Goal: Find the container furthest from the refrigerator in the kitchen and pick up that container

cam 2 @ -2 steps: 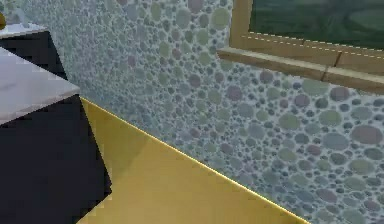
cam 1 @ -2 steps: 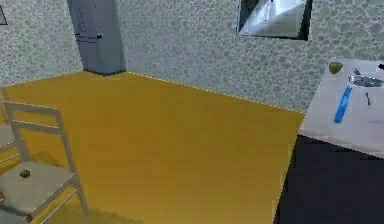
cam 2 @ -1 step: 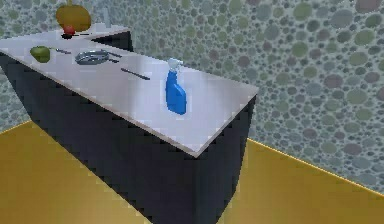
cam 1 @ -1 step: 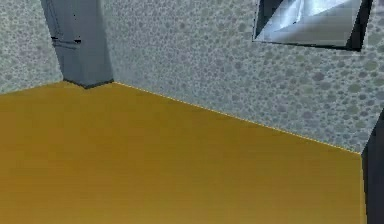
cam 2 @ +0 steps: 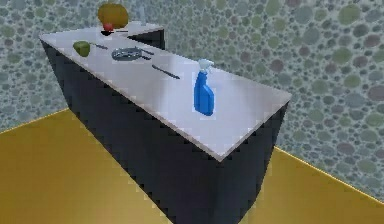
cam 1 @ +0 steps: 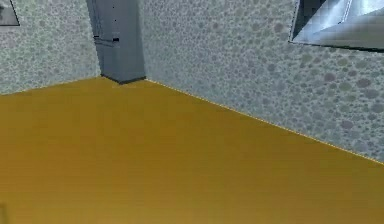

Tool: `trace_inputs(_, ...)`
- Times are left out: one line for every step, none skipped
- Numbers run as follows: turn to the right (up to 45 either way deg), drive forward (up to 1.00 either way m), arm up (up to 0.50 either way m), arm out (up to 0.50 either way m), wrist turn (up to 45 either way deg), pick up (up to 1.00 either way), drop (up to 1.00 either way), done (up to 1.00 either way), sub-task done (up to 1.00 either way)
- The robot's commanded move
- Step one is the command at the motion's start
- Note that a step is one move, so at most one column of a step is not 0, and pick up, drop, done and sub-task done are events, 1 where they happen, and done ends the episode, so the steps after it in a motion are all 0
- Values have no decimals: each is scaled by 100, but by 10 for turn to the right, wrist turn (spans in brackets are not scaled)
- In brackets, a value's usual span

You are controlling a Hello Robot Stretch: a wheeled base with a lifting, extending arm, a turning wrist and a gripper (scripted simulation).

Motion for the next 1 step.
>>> trace_inputs(0,35,0,0,0,0,0,0,0)
